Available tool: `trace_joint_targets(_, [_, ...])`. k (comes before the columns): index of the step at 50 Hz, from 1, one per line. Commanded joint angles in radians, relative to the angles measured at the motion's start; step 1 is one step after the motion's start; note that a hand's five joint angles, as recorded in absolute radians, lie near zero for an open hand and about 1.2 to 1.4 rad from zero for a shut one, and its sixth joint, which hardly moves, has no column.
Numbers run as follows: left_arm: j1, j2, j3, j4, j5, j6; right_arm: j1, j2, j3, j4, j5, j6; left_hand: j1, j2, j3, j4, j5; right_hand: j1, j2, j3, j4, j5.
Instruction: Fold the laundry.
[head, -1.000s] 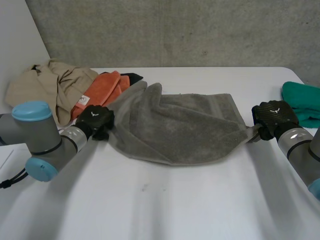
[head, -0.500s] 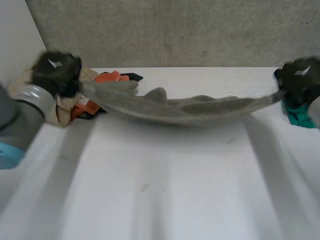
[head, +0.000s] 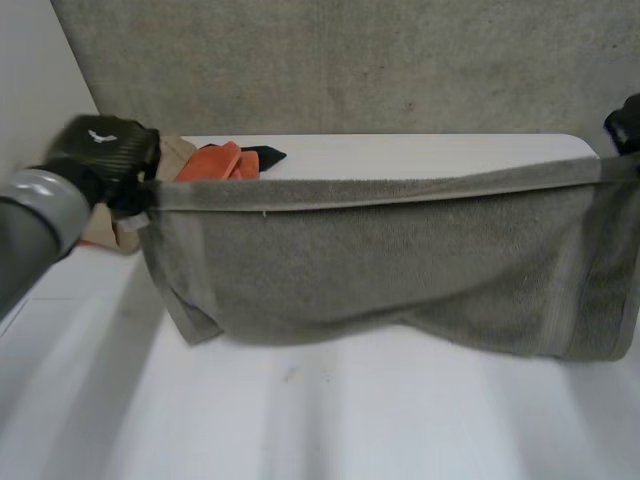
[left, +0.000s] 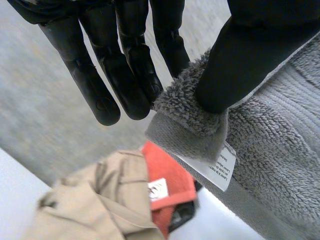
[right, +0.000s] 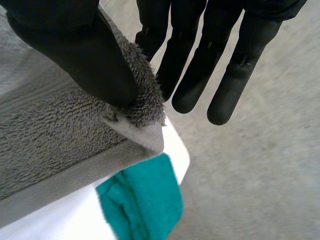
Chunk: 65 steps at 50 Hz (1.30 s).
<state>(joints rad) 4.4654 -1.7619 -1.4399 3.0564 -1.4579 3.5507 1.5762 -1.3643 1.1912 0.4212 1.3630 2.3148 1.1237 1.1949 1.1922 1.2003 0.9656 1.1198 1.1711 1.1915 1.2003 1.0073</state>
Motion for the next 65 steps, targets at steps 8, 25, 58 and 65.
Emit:
trace_joint_targets(8, [-0.070,-0.447,0.704,0.494,-0.090,-0.013,0.088,0.232,-0.248,-0.844,0.159,0.227,0.273,0.201,0.204,0.196,0.256,0.276,0.225,0.205,0.196,0.214])
trace_joint_targets(25, [-0.101,-0.436,0.438,0.614,-0.094,-0.015,0.084,0.309,-0.101,-0.877,0.093,0.285,0.273,0.201,0.204,0.196,0.256,0.276,0.225,0.205,0.196,0.214])
trace_joint_targets(58, [-0.100,0.113,-0.473,-0.104,-0.173,0.229,-0.117,-0.101,0.594,-0.123,0.018,-0.330,0.273,0.201,0.204,0.196,0.256,0.276,0.225,0.205,0.196,0.214])
trace_joint_targets(65, [-0.112,-0.030,-0.367,0.068,-0.174,0.231,-0.101,0.019,0.548,-0.312,0.021,-0.215,0.273,0.201,0.204,0.196,0.256,0.276,0.225,0.205,0.196,0.214])
